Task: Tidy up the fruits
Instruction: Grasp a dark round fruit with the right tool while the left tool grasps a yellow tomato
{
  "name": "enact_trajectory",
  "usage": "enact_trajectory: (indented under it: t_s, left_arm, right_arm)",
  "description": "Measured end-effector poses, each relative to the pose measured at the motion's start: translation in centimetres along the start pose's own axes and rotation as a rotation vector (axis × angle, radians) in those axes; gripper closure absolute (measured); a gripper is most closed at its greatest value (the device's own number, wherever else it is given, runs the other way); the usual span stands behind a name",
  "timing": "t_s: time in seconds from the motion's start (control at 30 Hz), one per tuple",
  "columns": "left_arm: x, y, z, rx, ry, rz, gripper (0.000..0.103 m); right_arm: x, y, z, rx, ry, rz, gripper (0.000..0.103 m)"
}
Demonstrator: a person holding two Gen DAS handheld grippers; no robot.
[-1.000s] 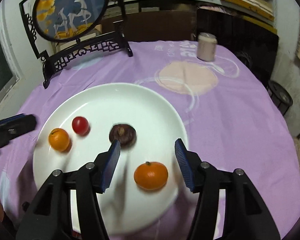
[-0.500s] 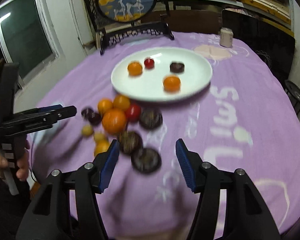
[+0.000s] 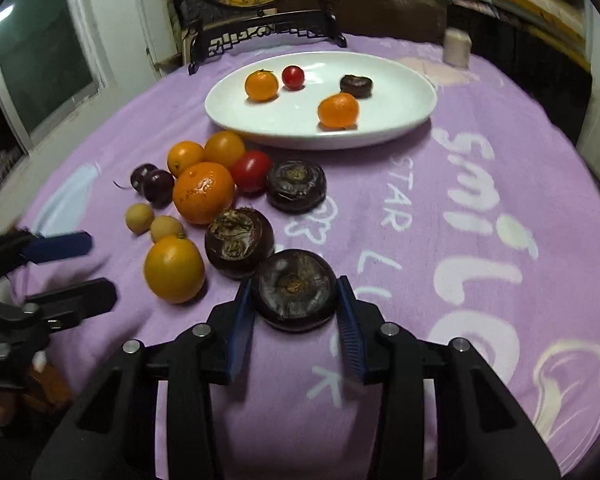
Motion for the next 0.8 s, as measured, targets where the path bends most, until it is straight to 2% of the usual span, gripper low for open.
enact_trajectory:
  t_s: [0.13,0.3,0.4,0.47,0.57,0.8]
  left_arm:
    - [1.4,0.3,-0.9,-0.014,-0.017,-0.025,0.031]
    - [3.2,0.6,-2.2,-0.029,-0.027,-0.064,0.034]
    - [3.7,1.1,-3.5,-0.048,-0.03,-0.067,0.048]
    - [3.8,1.3,-4.5,-0.064,-0.021,-0.065,0.068]
    - [3.7,1.7,-4.8,-0.05,-0.011,-0.058,0.068]
    - [3.5,1.5,-3.7,-0.036,-0.041,-0.049,0.068]
  right_arm:
    - [2.7,-0.3,1.9,0.027,-0.05,-0.078,0.061]
    - [4.1,-1.1,3.1,0.036,-0.051,-0.119,0.061]
    - [3.9,-1.5,3.1,0.032,-0.025,-0.122,0.061]
    - [3.6,-1.5,3.2,0.031,-0.02,-0.113,0.061]
    - [3.1,-1.4,3.1,0.031,-0.01,-0.108,0.061]
    - [2.9,-1.2,3.2,0.036,-0.005,-0.109,0.061]
Point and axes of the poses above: each gripper's, at about its wrist camera, not at the fingertips, and z roughly against the way its jaws point, x to its right, y to its top, the point moved 3 cm from there along -z, roughly the way its jaws point, and after that the axes turned 1 degree about -y, right-handed, at the moved point
